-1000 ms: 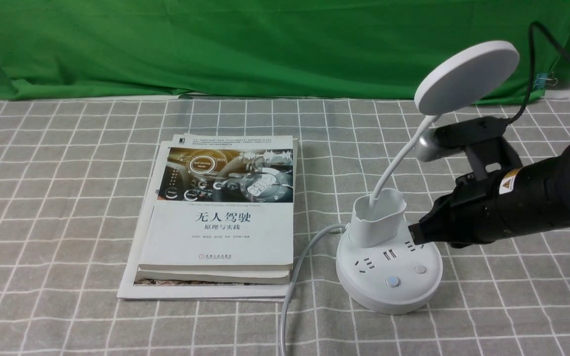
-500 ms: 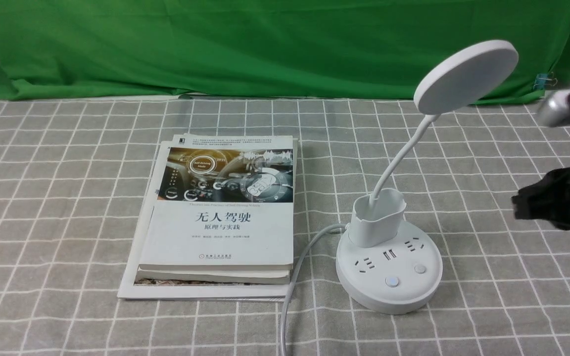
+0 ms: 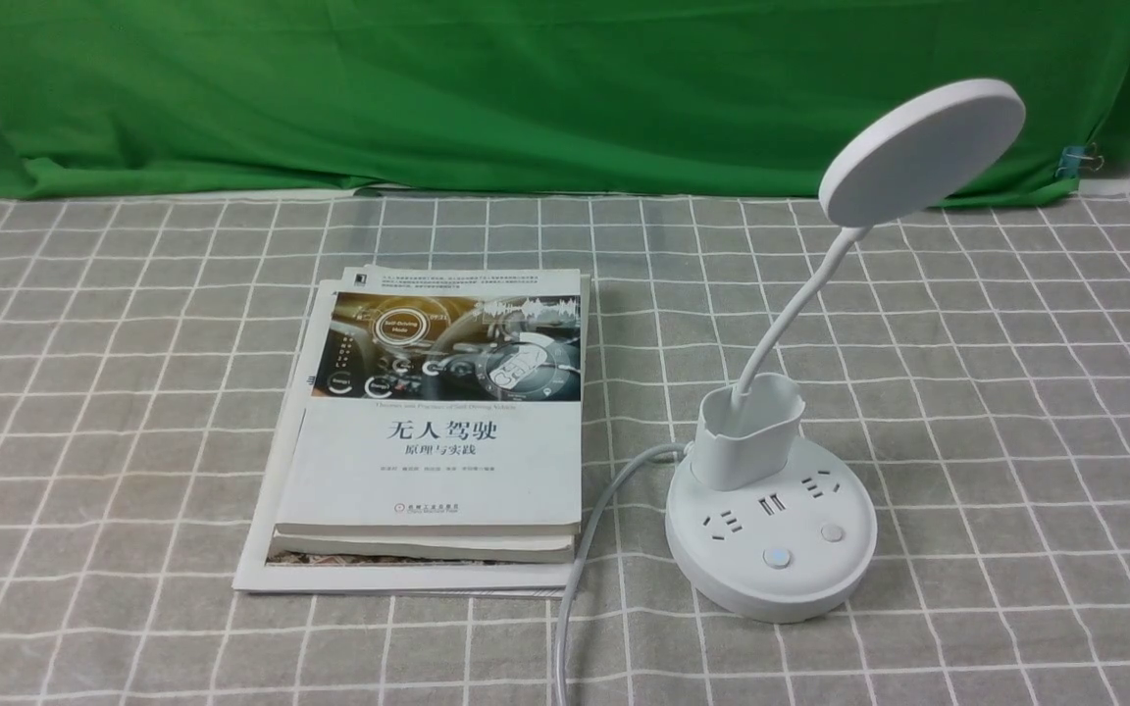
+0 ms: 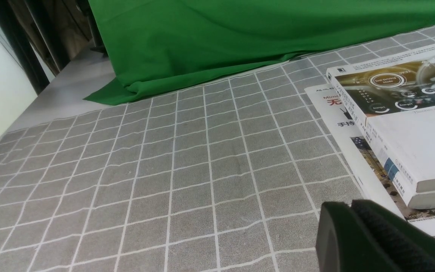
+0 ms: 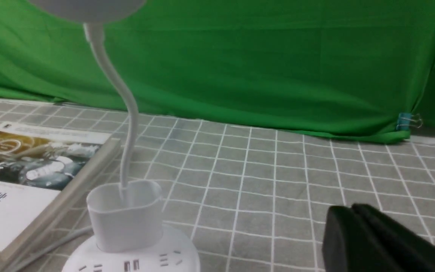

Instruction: Turn off the desk lamp on the grey coffee tablecloth by hand.

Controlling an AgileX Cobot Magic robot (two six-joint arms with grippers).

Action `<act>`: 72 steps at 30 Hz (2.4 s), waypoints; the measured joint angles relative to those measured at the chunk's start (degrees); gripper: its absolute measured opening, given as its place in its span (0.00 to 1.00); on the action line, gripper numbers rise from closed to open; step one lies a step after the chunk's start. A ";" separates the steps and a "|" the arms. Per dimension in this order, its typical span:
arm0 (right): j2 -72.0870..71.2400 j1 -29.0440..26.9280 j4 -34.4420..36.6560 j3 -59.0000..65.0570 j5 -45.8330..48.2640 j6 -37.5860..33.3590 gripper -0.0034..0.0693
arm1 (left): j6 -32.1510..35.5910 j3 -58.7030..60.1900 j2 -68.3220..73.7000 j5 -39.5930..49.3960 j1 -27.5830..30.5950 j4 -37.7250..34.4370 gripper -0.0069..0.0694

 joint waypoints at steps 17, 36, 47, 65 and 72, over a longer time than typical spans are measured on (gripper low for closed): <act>-6.74 0.00 0.00 3.37 -1.28 -0.75 0.10 | 0.00 0.00 0.03 0.00 0.00 0.00 0.12; -14.38 -16.68 0.21 10.83 -5.00 -0.75 0.10 | 0.01 0.00 0.03 0.00 0.00 0.00 0.12; -20.65 -17.73 0.21 10.85 2.59 -0.75 0.10 | 0.01 0.00 -0.09 0.00 0.00 0.00 0.12; -20.65 -17.73 0.29 10.85 12.02 -0.86 0.11 | 0.01 0.00 -0.09 0.00 0.00 0.00 0.12; -20.65 -17.73 0.40 10.85 15.07 -0.86 0.11 | 0.01 0.00 -0.09 0.00 0.00 0.00 0.12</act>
